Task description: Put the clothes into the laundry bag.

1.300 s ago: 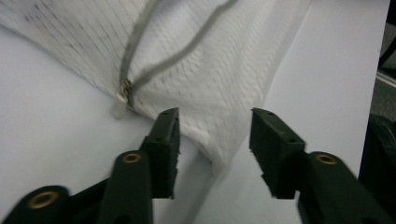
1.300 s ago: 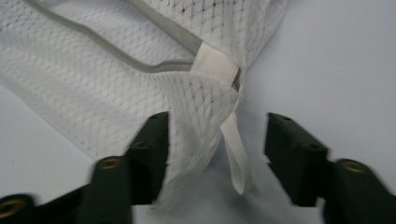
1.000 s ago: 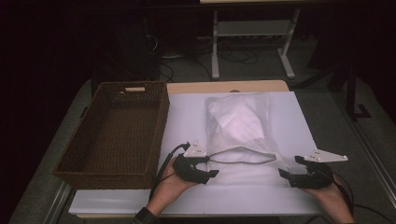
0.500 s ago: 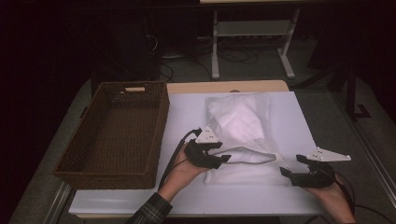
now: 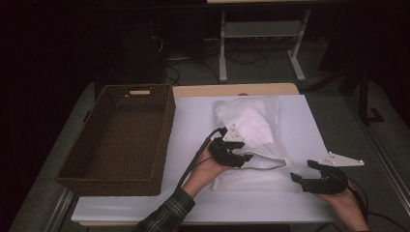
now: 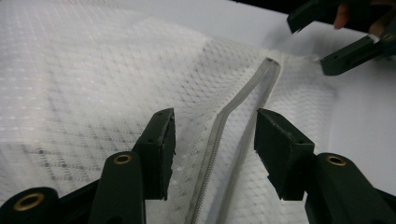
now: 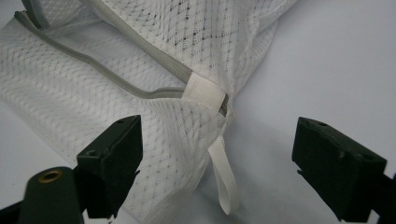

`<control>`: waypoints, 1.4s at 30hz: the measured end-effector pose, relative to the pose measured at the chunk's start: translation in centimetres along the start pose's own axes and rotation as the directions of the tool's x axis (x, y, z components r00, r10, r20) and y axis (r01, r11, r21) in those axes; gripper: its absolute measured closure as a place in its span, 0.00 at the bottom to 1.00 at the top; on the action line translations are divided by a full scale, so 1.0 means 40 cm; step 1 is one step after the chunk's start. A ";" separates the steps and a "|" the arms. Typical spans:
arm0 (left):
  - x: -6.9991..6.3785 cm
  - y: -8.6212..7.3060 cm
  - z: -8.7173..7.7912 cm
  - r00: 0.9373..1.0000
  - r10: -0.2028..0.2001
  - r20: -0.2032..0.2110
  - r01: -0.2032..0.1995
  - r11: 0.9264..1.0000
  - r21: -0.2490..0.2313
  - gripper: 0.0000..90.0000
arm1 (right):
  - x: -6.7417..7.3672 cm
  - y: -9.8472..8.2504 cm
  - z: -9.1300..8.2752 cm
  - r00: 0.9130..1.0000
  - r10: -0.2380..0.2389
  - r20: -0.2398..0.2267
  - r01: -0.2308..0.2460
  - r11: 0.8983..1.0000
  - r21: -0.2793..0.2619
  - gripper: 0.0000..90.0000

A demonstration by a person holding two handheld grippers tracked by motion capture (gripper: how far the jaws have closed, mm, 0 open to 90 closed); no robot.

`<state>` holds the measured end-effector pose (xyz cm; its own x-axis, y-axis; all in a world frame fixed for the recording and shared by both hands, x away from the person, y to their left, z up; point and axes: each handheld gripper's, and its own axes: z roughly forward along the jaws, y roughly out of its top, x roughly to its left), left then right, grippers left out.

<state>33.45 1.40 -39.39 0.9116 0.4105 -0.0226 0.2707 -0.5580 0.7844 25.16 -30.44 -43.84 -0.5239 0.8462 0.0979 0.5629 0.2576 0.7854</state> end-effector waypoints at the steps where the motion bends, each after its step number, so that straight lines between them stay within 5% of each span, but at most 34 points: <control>1: 0.002 -0.002 0.007 1.000 0.002 -0.004 -0.002 1.000 0.010 0.54 | 0.000 0.000 0.000 1.000 0.000 0.000 0.000 1.000 0.000 0.18; 6: 0.012 -0.009 0.031 1.000 0.003 -0.021 -0.002 1.000 0.018 0.62 | -0.001 0.001 -0.001 1.000 0.002 0.001 -0.002 1.000 0.000 0.18; 16: 0.012 -0.006 0.043 1.000 -0.001 -0.007 0.002 1.000 0.028 0.98 | -0.004 0.000 -0.002 1.000 0.010 0.002 -0.010 1.000 -0.002 0.19; 26: -0.027 -0.009 0.047 0.998 0.009 0.060 -0.011 0.999 0.030 0.99 | -0.004 0.001 -0.002 1.000 0.015 0.007 -0.015 1.000 -0.002 0.19; 37: -0.047 -0.059 0.125 0.994 0.038 0.102 -0.052 0.989 0.140 0.99 | -0.004 0.000 -0.003 1.000 0.015 0.008 -0.015 1.000 0.000 0.19; 42: -0.036 -0.070 0.133 0.992 0.000 0.127 -0.018 0.990 0.138 0.96 | -0.005 0.001 -0.004 1.000 0.016 0.009 -0.016 1.000 -0.001 0.19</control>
<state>33.02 -1.47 -44.84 0.9436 0.3152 -0.1009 0.2943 -0.6597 0.6915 25.19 -30.68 -43.76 -0.5089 0.8544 0.1052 0.5709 0.2435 0.7841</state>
